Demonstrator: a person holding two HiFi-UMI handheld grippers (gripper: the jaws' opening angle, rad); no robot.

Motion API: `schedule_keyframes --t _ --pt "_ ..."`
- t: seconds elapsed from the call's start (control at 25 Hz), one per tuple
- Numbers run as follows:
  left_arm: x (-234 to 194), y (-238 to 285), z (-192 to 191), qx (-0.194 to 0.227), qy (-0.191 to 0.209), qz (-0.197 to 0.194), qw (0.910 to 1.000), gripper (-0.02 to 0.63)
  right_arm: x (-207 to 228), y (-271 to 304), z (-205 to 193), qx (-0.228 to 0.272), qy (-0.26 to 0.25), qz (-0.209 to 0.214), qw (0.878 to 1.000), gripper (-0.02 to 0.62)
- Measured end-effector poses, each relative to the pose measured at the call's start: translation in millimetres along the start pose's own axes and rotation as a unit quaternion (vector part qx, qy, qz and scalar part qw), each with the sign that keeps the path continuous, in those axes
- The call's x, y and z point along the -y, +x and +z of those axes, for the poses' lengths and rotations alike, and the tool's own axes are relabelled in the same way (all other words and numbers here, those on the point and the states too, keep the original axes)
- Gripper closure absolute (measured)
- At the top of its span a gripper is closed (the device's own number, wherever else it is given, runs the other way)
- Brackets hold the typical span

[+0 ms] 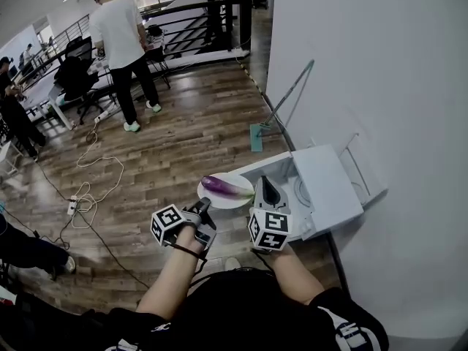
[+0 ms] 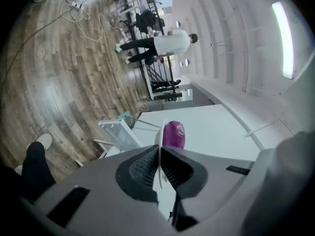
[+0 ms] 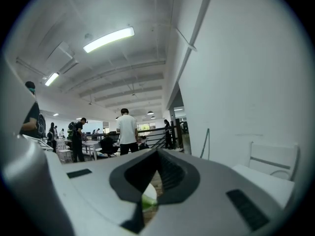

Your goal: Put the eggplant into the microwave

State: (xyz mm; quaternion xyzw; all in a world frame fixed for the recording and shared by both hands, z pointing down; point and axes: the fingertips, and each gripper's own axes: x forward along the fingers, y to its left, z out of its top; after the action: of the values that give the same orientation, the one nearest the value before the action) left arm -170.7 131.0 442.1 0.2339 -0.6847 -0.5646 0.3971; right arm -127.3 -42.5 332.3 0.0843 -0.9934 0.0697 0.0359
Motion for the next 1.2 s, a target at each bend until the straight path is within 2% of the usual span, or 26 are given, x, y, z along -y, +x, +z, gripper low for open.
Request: schedule_keyframes --t 0.36,0.48,0.64,0.96,1.2 --pt "6 54 59 0.005 -0.009 -0.005 0.9999 0.591 -6 91 10 0.002 0.003 0.013 1.000 0.586" --pt "7 70 66 0.001 -0.017 -0.012 0.9998 0.591 -6 104 9 0.000 -0.011 0.015 1.000 0.586" --pt "7 98 64 -0.026 -0.017 -0.013 0.9994 0.591 5 114 7 -0.004 -0.020 0.002 1.000 0.586" --pt "14 150 45 -0.092 -0.008 -0.018 0.9956 0.591 51 120 2 -0.008 -0.014 -0.062 0.998 0.586" --pt "23 187 44 -0.157 0.013 -0.016 0.9873 0.591 79 126 5 -0.003 -0.001 -0.138 0.990 0.586"
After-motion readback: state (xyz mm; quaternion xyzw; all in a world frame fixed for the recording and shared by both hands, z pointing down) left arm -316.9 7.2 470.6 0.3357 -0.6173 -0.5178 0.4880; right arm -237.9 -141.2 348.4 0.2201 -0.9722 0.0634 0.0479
